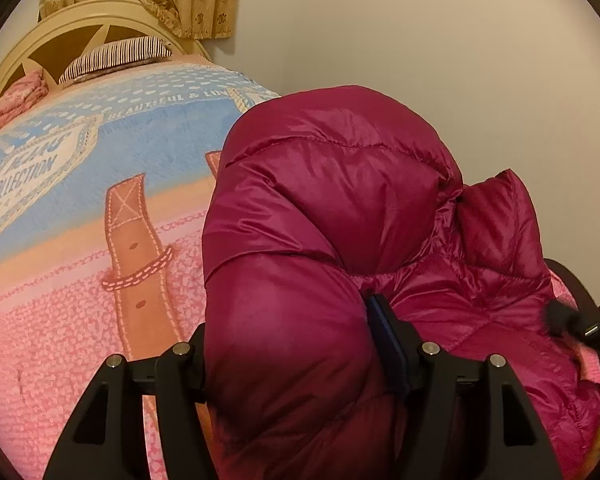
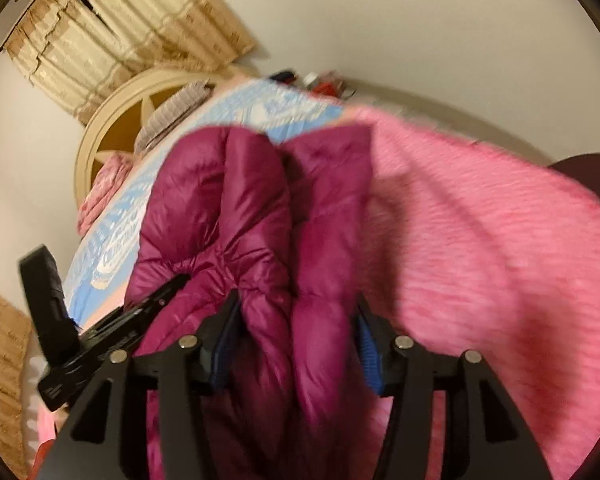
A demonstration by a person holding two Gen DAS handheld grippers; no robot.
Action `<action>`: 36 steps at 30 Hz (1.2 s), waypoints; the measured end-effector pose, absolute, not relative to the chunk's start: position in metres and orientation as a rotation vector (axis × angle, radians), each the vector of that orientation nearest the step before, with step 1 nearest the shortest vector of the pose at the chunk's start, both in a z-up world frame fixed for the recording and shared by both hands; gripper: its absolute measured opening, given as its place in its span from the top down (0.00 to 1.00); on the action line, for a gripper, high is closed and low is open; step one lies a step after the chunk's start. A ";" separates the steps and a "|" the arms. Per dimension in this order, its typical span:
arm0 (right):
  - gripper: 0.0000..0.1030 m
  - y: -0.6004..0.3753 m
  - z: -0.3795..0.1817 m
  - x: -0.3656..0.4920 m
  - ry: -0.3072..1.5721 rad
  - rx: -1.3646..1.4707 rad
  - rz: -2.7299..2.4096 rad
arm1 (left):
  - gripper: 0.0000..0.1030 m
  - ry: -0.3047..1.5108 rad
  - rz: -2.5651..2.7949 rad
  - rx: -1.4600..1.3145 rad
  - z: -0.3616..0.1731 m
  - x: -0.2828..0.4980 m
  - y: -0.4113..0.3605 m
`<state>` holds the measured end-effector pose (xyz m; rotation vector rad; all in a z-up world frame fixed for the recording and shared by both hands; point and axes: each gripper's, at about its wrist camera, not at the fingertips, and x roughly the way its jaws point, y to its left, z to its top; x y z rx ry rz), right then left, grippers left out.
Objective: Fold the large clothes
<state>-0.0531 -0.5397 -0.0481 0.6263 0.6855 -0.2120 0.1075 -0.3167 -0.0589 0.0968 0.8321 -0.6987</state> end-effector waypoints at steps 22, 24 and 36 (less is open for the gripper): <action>0.72 -0.519 -0.074 0.001 0.839 0.507 -0.359 | 0.34 0.725 -0.608 0.355 -0.039 0.045 -0.334; 0.72 -0.515 -0.069 -0.004 0.844 0.491 -0.363 | 0.33 0.726 -0.619 0.345 -0.030 0.039 -0.323; 0.07 -0.435 0.017 -0.173 0.499 0.311 -0.461 | 0.33 0.686 -0.618 0.354 0.009 -0.046 -0.267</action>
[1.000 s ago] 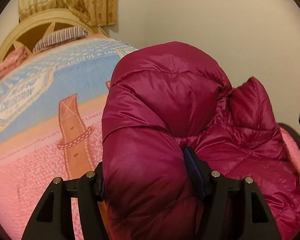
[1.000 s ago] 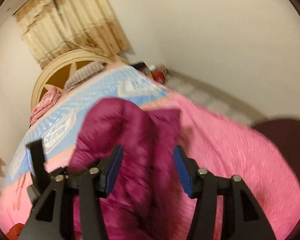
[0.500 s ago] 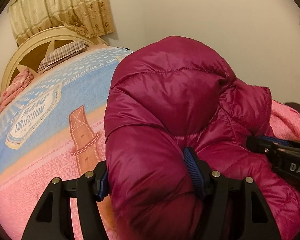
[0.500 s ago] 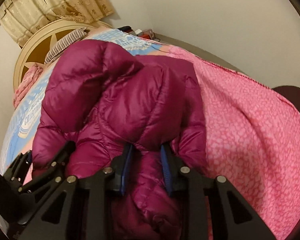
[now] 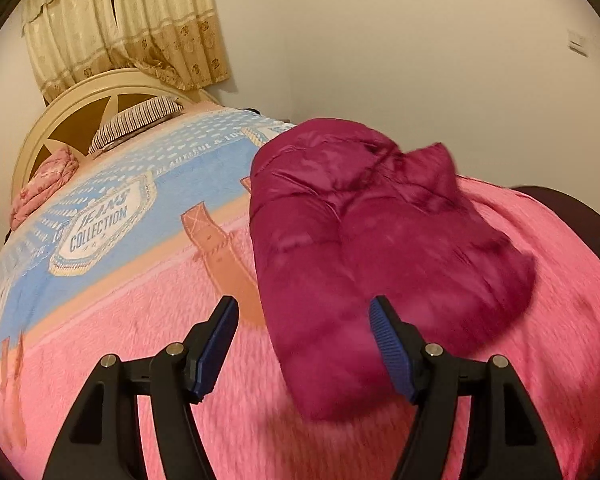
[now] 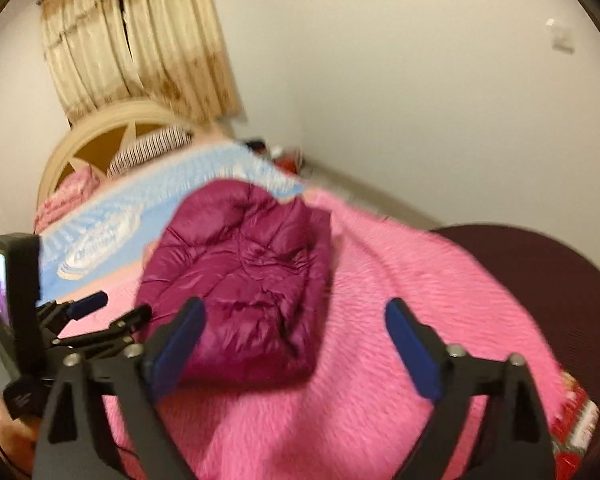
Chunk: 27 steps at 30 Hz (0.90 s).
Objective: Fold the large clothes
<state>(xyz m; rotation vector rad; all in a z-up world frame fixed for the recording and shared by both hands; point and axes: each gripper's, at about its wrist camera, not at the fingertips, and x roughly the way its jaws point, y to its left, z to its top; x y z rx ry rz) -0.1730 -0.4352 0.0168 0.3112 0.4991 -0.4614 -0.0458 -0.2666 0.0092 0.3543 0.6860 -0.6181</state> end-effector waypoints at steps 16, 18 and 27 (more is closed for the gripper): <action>0.00 -0.367 0.074 -0.254 0.269 0.135 -0.521 | 0.21 0.531 -0.327 0.315 0.066 -0.138 -0.195; 0.00 -0.361 0.078 -0.256 0.252 0.127 -0.516 | 0.18 0.502 -0.321 0.283 0.077 -0.145 -0.187; 0.00 -0.338 0.091 -0.268 0.165 0.080 -0.497 | 0.15 0.421 -0.371 0.165 0.111 -0.178 -0.166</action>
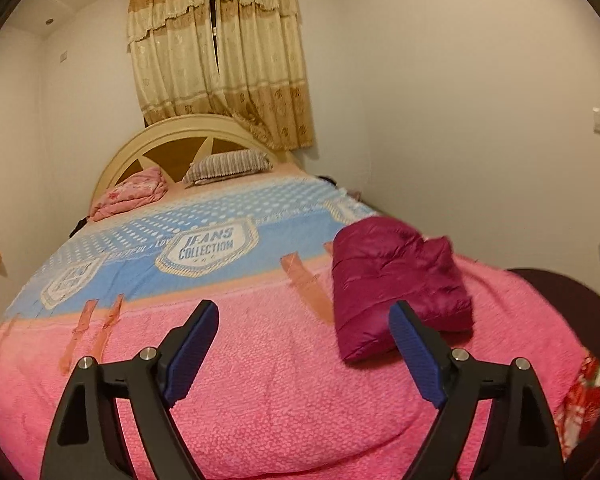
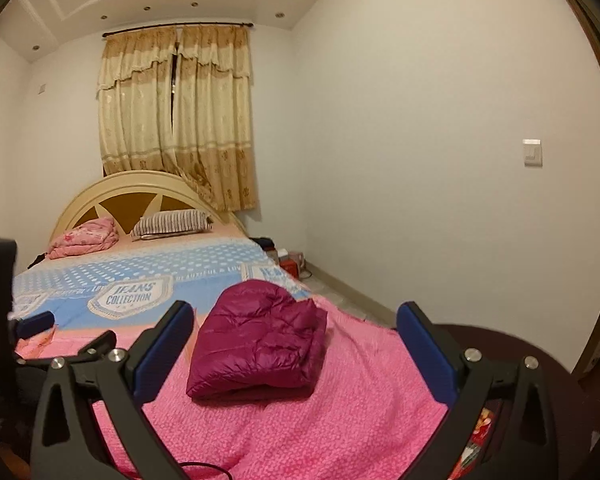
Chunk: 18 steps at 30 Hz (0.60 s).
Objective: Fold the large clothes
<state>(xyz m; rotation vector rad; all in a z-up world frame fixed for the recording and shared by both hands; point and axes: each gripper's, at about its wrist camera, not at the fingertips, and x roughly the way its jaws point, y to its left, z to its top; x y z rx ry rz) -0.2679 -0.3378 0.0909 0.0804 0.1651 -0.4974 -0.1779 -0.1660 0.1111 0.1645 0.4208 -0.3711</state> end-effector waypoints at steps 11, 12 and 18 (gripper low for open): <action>0.00 -0.333 0.090 -0.270 0.128 0.086 -0.495 | 0.14 0.359 -0.361 0.159 0.119 -0.191 -0.163; 0.00 -0.333 0.090 -0.270 0.128 0.090 -0.496 | 0.14 0.354 -0.359 0.162 0.119 -0.191 -0.163; 0.00 -0.340 0.089 -0.271 0.133 0.113 -0.502 | 0.14 0.344 -0.365 0.155 0.121 -0.196 -0.163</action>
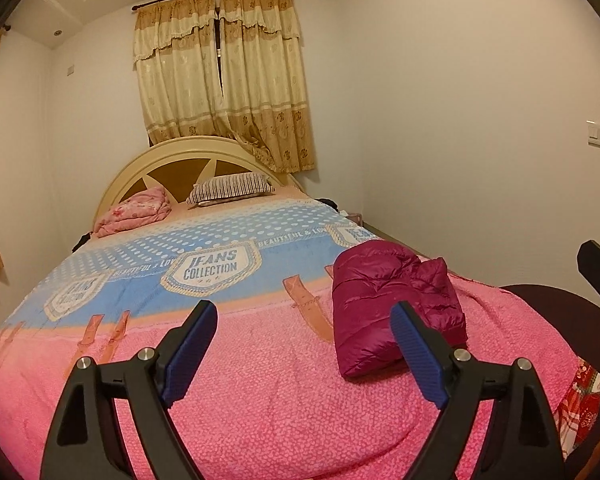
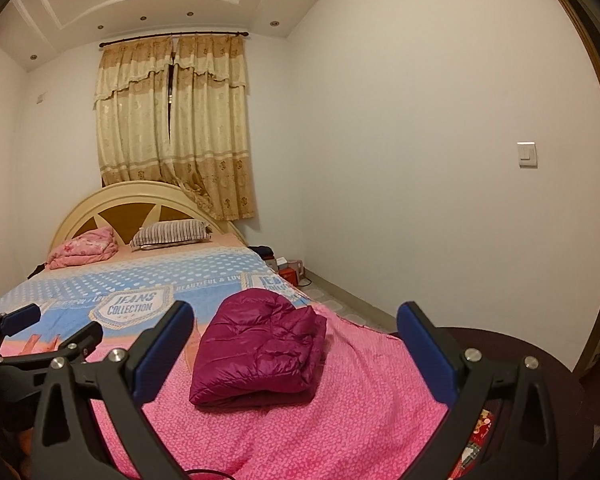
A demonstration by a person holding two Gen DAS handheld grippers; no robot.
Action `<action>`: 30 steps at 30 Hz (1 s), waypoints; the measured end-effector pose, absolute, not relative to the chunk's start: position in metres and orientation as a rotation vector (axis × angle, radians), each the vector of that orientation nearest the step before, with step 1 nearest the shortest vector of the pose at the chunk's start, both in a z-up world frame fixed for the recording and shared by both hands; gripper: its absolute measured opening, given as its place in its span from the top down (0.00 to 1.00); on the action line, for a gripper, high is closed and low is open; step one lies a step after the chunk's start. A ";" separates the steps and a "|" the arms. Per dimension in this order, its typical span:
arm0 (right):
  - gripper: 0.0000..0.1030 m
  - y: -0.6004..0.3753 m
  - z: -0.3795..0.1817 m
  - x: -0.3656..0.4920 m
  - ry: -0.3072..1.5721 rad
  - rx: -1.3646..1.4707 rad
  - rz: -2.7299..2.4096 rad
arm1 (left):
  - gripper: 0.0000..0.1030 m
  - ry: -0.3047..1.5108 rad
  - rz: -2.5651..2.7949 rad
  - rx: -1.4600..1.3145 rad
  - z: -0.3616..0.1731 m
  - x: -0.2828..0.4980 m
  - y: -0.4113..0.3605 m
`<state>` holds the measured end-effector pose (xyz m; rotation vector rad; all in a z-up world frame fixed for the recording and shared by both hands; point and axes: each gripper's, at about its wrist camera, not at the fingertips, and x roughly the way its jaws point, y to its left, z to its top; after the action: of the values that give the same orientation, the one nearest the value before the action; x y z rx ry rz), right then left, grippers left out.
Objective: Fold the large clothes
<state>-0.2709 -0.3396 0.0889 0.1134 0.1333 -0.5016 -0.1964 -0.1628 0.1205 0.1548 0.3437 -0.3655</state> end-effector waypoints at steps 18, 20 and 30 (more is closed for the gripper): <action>0.00 -0.349 0.092 -0.273 0.139 0.142 -0.493 | 0.13 0.344 -0.373 0.168 0.121 -0.200 -0.162; 0.00 -0.349 0.092 -0.273 0.139 0.140 -0.493 | 0.13 0.345 -0.372 0.168 0.121 -0.199 -0.162; 0.00 -0.350 0.093 -0.273 0.138 0.143 -0.492 | 0.13 0.340 -0.373 0.167 0.122 -0.200 -0.161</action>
<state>-0.2729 -0.3497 0.0934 0.1431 0.1384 -0.4920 -0.2002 -0.1609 0.1216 0.1670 0.3400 -0.3728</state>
